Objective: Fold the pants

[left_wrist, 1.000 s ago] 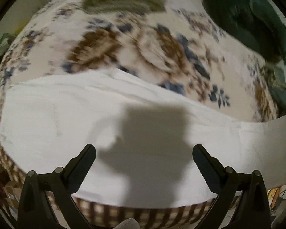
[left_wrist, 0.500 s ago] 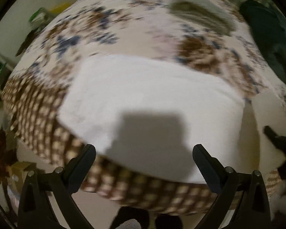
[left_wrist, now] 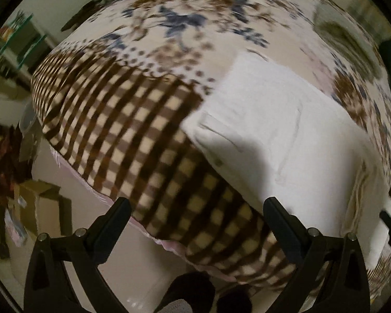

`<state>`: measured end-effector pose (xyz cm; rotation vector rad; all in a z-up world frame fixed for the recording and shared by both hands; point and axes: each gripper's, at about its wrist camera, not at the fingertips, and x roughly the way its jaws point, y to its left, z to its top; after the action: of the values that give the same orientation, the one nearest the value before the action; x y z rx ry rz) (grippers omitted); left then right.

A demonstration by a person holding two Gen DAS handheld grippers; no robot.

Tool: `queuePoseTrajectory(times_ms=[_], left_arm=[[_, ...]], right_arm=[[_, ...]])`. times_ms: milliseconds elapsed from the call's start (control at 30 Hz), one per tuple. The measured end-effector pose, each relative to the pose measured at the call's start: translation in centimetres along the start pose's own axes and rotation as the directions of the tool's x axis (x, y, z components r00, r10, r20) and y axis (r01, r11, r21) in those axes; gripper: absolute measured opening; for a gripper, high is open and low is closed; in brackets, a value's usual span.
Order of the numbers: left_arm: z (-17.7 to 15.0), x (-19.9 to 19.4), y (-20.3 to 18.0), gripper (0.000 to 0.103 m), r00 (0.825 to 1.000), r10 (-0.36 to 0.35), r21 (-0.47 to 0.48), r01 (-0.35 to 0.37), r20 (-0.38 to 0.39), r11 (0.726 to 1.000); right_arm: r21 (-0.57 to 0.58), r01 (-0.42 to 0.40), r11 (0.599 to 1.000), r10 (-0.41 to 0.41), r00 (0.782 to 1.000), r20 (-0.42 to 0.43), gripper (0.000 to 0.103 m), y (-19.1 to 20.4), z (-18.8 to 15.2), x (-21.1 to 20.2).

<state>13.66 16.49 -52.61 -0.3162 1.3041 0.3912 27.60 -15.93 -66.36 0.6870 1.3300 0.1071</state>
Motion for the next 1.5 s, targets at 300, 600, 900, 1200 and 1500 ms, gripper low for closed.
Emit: queuePoseTrajectory(times_ms=[300,600,900,1200,1500], left_arm=[[2.6,3.9,3.0,0.102,0.985,-0.171,-0.279,0.168,0.014,0.945],[3.5,6.9,3.3,0.034,0.946,-0.302,-0.372,0.323,0.115,0.870],[2.2,2.8,4.5,0.037,0.922,-0.369,-0.387,0.383,0.114,0.839],[4.6,2.1,1.4,0.011,0.939,-0.285,-0.235,0.325,0.190,0.916],[5.3,5.9,3.0,0.016,0.947,-0.314,-0.293,0.321,0.074,0.901]], right_arm=[[-0.097,0.086,0.992,-0.103,0.977,-0.187,0.059,1.6,-0.2,7.6],[-0.095,0.211,0.973,-0.218,0.973,-0.077,0.059,-1.3,-0.2,0.3],[-0.067,0.251,0.966,-0.257,0.961,-0.102,0.059,-3.8,0.2,-0.7],[-0.033,0.243,0.969,-0.245,0.963,-0.110,0.059,-4.1,-0.8,0.4],[0.030,0.244,0.969,-0.238,0.963,-0.127,0.059,-7.0,-1.6,-2.0]])
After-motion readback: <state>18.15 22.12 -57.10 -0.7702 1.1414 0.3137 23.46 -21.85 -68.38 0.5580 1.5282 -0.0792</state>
